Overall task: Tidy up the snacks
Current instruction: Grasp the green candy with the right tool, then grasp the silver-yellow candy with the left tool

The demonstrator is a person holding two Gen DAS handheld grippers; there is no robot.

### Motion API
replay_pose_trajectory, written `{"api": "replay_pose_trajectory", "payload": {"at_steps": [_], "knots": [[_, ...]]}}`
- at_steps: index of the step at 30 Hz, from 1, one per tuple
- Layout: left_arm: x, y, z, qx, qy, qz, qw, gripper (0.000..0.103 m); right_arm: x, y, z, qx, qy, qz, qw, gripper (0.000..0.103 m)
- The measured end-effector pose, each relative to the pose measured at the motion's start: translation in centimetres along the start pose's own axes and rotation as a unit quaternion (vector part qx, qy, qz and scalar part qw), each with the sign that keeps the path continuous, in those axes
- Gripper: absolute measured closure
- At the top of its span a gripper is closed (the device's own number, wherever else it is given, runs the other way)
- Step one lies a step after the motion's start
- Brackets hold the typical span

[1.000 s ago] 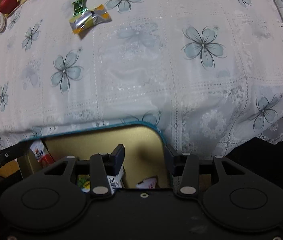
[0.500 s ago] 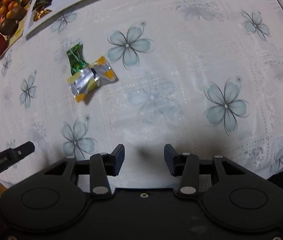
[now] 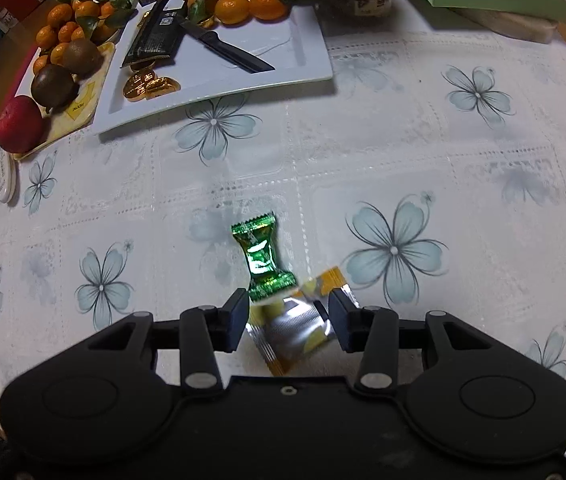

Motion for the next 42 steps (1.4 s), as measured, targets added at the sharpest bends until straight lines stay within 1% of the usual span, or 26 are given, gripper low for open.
{"api": "replay_pose_trajectory", "payload": {"at_steps": [4,9,13,16,18,20,22,23,28,31,33,38,41,42], "knots": [[0.1,0.0,-0.1,0.001,-0.009,-0.007,0.9999,0.059,0.8,0.8,1.5,0.002,0.001,0.01,1.0,0.056],[0.3,0.1,-0.4,0.001,-0.021,-0.015,0.9997,0.059,1.1,1.2,2.7,-0.012,-0.014,0.014,1.0,0.057],[0.5,0.1,-0.3,0.0,-0.019,-0.023,0.9996,0.059,1.2,1.3,3.3,-0.016,-0.025,0.012,0.999,0.057],[0.5,0.1,-0.2,0.003,-0.022,-0.023,0.9995,0.059,1.3,1.4,3.7,-0.021,-0.025,0.012,0.999,0.057],[0.4,0.1,0.0,0.003,-0.02,-0.021,0.9996,0.059,1.5,1.4,4.1,-0.019,-0.028,0.007,0.999,0.067],[0.5,0.1,0.2,0.004,-0.014,-0.02,0.9997,0.059,1.7,1.3,4.1,-0.026,-0.043,-0.005,0.999,0.084],[0.5,0.1,0.5,0.007,-0.011,-0.021,0.9997,0.059,1.7,1.2,4.0,-0.023,-0.043,-0.026,0.998,0.085],[0.5,0.1,0.5,0.008,-0.011,-0.02,0.9997,0.059,1.4,1.3,3.9,-0.022,-0.042,-0.025,0.999,0.086],[-0.1,-0.1,0.7,0.005,-0.004,-0.005,1.0,0.059,-2.2,2.2,1.0,-0.044,-0.021,0.022,0.999,0.086],[-0.8,-0.2,1.2,0.007,0.002,0.006,1.0,0.059,-5.2,2.3,-0.9,-0.046,-0.01,0.057,0.997,0.085],[-1.2,-0.3,1.4,0.008,0.003,0.015,0.9999,0.059,-7.4,1.8,-1.9,-0.033,-0.006,0.077,0.996,0.085],[-2.6,-0.6,1.8,-0.001,0.006,0.037,0.9993,0.059,-11.6,-1.6,-3.3,0.01,-0.001,0.097,0.995,0.085],[-3.2,-0.7,2.0,-0.004,-0.006,0.041,0.9991,0.059,-13.4,-4.1,-3.3,0.04,0.006,0.113,0.993,0.085],[-3.4,-0.7,2.1,-0.005,-0.014,0.041,0.999,0.059,-13.8,-4.9,-3.0,0.057,-0.002,0.117,0.992,0.085]]}}
Point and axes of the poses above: each gripper's, at about its wrist camera, not at the fingertips, and z roughly the way its jaws point, x to its left, y to its top, the point moved 4 cm from there along z, roughly the way its jaws point, and after that the axes turned 7 degrees about z, right-handed, at the moved point
